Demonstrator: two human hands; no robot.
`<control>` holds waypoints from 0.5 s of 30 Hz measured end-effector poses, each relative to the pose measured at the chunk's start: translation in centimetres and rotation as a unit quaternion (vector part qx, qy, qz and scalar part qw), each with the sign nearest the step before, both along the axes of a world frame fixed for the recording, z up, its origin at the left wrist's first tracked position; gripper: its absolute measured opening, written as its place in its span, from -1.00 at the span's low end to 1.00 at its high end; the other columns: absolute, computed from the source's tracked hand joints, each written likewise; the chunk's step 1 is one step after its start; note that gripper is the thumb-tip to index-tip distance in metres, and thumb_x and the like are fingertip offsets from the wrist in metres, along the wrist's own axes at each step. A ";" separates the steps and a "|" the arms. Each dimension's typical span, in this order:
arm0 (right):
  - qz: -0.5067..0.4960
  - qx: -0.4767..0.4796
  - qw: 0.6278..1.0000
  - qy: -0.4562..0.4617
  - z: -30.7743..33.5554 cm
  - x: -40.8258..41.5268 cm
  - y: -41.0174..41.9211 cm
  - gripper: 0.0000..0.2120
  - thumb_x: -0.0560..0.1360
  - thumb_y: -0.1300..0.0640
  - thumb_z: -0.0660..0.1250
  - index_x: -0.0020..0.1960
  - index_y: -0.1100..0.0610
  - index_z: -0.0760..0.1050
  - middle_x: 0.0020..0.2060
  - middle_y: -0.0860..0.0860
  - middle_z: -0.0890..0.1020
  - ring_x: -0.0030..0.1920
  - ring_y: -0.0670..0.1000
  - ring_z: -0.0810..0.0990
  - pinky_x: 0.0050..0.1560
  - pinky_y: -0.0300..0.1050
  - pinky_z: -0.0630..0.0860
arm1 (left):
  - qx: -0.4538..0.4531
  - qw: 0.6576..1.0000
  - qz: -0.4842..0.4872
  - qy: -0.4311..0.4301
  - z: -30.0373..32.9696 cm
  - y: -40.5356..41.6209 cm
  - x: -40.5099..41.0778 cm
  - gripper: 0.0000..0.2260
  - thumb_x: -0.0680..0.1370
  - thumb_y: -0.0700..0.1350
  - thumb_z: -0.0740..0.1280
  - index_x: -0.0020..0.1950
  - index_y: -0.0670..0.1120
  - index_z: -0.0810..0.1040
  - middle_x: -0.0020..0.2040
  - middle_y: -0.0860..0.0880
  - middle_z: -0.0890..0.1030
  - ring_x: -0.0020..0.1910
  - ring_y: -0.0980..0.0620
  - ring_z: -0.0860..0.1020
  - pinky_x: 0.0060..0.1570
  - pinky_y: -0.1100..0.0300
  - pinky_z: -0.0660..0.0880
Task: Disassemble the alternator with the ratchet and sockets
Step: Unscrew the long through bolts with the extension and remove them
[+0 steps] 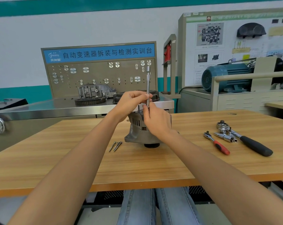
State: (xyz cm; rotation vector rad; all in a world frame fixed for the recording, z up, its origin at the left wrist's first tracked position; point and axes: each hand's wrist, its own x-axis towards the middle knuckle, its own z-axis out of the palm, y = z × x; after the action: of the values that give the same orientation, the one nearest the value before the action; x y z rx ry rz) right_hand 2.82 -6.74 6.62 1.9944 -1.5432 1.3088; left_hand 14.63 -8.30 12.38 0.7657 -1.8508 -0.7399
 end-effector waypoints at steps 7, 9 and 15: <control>-0.026 0.011 1.000 0.001 0.0 0.4 0.6 -0.66 0.64 -0.05 0.02 0.12 0.20 0.40 -0.24 0.08 0.60 -0.25 0.07 0.59 -0.21 0.04 0.55 | -0.006 0.999 0.028 0.018 -0.1 -0.5 -0.1 -0.85 0.51 -0.10 0.42 -0.25 -0.03 0.54 -0.26 0.07 0.59 -0.22 0.18 0.56 -0.14 0.39 0.45; -0.031 0.006 0.999 -0.009 -0.3 0.5 0.7 -0.65 0.63 -0.07 0.04 0.12 0.20 0.38 -0.22 0.09 0.61 -0.23 0.09 0.59 -0.19 0.05 0.55 | -0.011 0.999 0.044 0.012 -0.1 -0.6 -0.2 -0.83 0.50 -0.08 0.43 -0.24 -0.03 0.51 -0.25 0.05 0.56 -0.25 0.20 0.53 -0.25 0.45 0.43; -0.047 -0.009 0.999 0.009 -0.3 0.6 0.7 -0.65 0.65 -0.03 0.00 0.13 0.20 0.42 -0.21 0.09 0.61 -0.23 0.09 0.59 -0.16 0.03 0.52 | -0.014 0.999 0.041 0.010 -0.2 -0.4 -0.3 -0.87 0.52 -0.06 0.40 -0.21 -0.02 0.52 -0.33 0.17 0.57 -0.31 0.32 0.53 -0.21 0.44 0.43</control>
State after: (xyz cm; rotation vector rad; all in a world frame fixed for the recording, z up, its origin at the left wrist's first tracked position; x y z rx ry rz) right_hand 3.47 -6.07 6.31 1.8926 -1.5925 1.2607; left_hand 14.36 -8.75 12.21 0.8085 -1.7979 -0.6654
